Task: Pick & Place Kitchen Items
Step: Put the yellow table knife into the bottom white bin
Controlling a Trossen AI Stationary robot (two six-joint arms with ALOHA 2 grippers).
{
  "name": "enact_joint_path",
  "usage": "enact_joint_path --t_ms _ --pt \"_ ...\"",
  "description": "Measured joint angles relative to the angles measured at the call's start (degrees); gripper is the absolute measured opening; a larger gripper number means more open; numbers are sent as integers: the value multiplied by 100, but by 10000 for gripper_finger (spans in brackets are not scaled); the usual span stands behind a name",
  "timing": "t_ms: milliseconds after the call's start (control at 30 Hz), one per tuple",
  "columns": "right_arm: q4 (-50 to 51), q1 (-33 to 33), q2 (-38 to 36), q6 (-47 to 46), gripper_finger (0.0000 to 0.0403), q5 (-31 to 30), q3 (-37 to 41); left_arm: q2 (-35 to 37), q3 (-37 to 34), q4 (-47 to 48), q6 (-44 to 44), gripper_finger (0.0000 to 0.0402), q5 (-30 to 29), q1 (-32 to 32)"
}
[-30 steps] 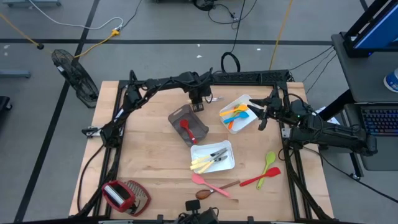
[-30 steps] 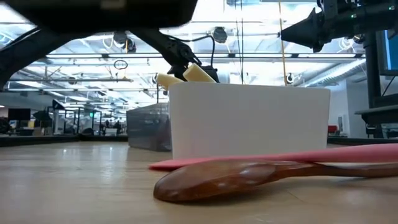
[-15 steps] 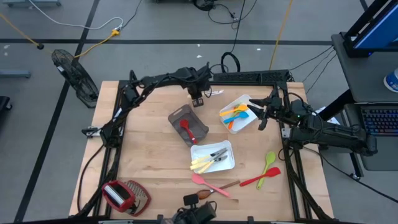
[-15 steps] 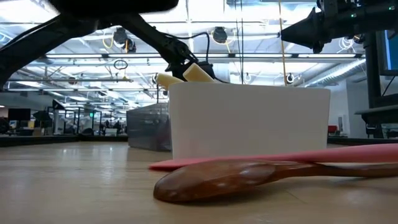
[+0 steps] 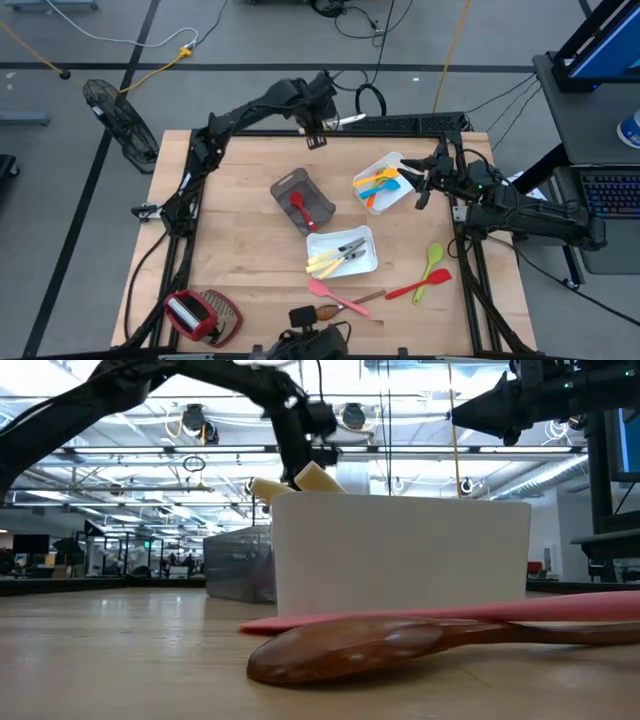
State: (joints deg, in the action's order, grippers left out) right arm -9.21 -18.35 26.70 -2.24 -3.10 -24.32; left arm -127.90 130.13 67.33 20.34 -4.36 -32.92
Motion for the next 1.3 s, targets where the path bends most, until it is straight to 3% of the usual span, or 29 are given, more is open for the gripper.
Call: enact_joint_path --t_ms 467,633,900,1300 --pt "0 -7 -2 162 116 -17 0 1197 283 1853 -1225 54 -69 807" --pt "4 -7 0 161 116 -15 0 1374 283 2270 -1565 53 373 1379" --pt "50 -7 -2 142 116 -15 0 1380 182 2261 -2168 53 910 2383" --pt "48 -7 0 195 116 -14 0 1261 15 2262 -3764 53 1063 3571"
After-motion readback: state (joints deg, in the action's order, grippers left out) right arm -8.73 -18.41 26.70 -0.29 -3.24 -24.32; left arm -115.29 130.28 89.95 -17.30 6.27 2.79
